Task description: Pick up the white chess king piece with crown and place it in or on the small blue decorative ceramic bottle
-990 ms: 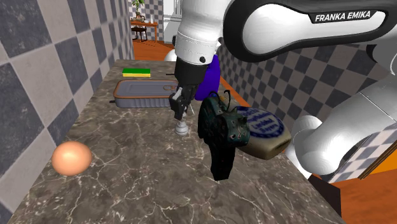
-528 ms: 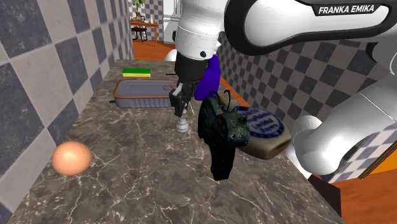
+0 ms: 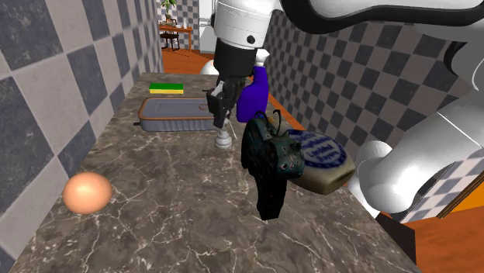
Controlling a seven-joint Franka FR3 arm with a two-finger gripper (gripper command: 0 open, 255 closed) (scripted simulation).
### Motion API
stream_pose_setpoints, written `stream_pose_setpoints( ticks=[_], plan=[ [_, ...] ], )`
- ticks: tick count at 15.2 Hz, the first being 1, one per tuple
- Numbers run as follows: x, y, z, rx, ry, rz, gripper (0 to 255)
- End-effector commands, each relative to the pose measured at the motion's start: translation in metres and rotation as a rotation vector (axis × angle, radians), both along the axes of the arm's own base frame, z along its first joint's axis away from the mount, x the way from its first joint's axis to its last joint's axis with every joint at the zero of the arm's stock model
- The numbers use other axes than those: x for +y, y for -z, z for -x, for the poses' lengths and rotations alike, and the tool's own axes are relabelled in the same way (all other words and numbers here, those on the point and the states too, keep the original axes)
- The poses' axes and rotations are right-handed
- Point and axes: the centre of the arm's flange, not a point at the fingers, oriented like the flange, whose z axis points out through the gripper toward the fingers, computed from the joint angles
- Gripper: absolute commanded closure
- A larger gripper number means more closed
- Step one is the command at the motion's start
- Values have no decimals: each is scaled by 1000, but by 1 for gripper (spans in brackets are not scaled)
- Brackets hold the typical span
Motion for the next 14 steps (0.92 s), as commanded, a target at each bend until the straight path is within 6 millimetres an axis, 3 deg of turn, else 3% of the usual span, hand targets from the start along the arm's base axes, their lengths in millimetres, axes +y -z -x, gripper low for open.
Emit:
stream_pose_setpoints(
  ticks=[1, 14],
  plan=[
    [1, -12, 0, 0, 0, 0, 255],
    [1, -80, 0, 0, 0, 0, 255]
  ],
)
